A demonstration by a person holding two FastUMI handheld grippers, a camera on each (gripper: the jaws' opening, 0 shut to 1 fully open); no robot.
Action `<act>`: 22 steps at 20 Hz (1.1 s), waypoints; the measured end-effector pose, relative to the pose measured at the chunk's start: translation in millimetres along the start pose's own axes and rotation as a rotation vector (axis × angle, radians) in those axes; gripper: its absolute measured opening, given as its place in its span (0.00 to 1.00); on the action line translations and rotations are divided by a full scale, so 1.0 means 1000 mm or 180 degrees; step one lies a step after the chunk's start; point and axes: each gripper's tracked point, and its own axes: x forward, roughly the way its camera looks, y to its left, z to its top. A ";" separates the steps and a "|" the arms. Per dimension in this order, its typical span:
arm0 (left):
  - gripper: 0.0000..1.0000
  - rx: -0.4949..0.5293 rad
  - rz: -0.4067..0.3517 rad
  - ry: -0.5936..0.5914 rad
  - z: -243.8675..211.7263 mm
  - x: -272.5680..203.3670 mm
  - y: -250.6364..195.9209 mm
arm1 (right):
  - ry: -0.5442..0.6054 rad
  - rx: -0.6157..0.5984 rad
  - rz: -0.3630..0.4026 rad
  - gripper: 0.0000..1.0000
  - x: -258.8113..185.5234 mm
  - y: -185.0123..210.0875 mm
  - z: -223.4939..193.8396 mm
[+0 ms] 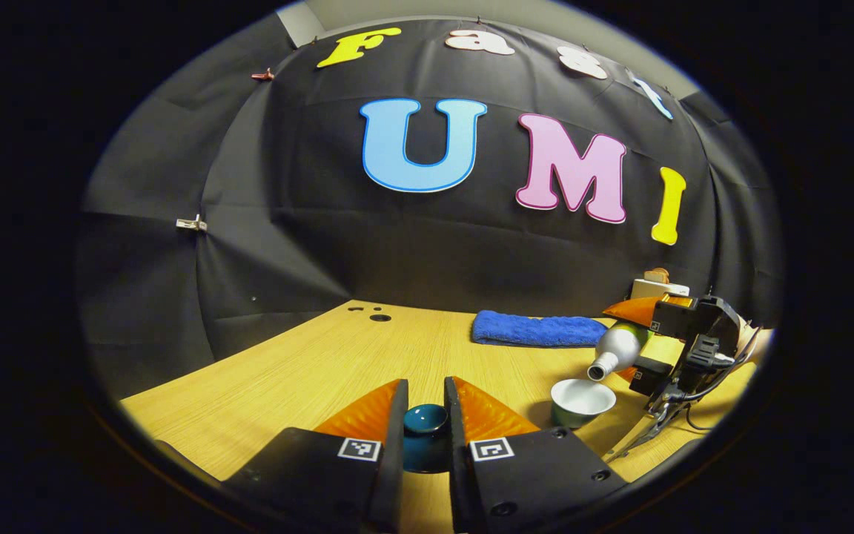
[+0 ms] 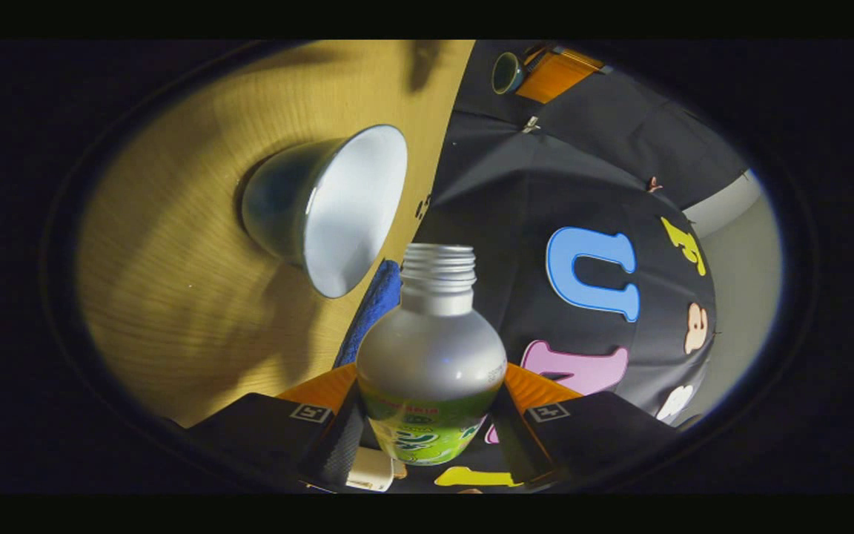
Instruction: Open the teacup lid with one hand, grasp the water bottle and pour water into the teacup with the other hand; after pouring, place the water bottle on the coaster and then close the teacup lid.
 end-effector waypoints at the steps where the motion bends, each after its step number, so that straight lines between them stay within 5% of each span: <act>1: 0.29 0.0005 0.0001 0.0007 0.000 -0.001 -0.001 | -0.0011 -0.0038 -0.0008 0.80 0.002 -0.001 0.001; 22: 0.29 0.0097 0.0006 -0.0005 0.007 -0.014 -0.008 | -0.0084 -0.0610 -0.0445 0.80 0.003 -0.022 0.002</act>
